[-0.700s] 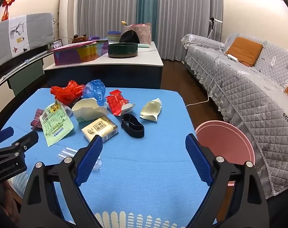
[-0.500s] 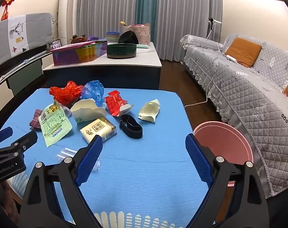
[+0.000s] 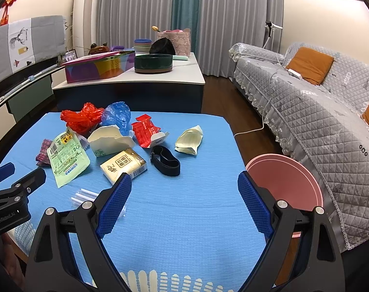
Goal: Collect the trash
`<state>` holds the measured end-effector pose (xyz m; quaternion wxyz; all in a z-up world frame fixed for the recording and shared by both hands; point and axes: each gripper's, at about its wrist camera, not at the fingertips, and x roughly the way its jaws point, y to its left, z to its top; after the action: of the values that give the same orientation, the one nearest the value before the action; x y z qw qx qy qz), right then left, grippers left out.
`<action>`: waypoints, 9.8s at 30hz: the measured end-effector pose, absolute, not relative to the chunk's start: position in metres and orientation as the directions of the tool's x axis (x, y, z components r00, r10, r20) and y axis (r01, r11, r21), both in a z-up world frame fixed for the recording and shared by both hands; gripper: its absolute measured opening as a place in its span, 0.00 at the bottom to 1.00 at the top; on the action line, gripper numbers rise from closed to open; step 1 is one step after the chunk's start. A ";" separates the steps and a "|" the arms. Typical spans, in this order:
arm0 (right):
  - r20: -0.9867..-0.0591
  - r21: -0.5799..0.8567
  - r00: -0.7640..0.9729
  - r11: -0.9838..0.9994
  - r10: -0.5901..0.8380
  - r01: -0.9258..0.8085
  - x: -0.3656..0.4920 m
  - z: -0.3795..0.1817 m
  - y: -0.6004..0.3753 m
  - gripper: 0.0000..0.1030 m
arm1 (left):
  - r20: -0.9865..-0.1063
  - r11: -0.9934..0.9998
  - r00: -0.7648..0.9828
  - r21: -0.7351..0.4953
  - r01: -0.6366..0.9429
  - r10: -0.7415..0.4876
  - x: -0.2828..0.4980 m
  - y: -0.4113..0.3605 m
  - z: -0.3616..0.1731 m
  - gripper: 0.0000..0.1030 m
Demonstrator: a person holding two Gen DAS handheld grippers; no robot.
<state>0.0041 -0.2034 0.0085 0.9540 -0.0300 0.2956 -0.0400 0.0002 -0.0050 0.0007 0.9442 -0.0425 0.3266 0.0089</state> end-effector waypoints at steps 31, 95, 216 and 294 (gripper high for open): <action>-0.603 -0.029 0.797 0.999 -0.034 0.021 0.027 -0.002 -0.198 0.62 | -0.689 0.996 0.725 -0.047 -0.074 0.022 0.010 0.005 -0.004 0.67; -0.695 0.068 0.705 0.989 0.139 -0.128 0.114 -0.030 -0.217 0.21 | -0.563 0.995 0.825 -0.038 -0.094 0.057 0.142 0.027 0.020 0.14; -0.502 0.123 0.861 0.979 -0.078 0.160 0.048 0.075 -0.386 0.44 | -0.552 0.949 0.778 -0.081 0.306 -0.298 0.074 -0.139 0.086 0.37; -0.698 0.140 0.694 0.984 0.176 -0.109 0.172 -0.011 -0.246 0.01 | -0.732 0.988 0.680 -0.130 -0.080 -0.042 0.167 0.037 -0.040 0.15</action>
<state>0.1715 -0.2465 -0.0115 0.9192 0.0438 0.3835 0.0776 0.1673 0.0371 -0.0403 0.9134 -0.0759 0.3998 0.0104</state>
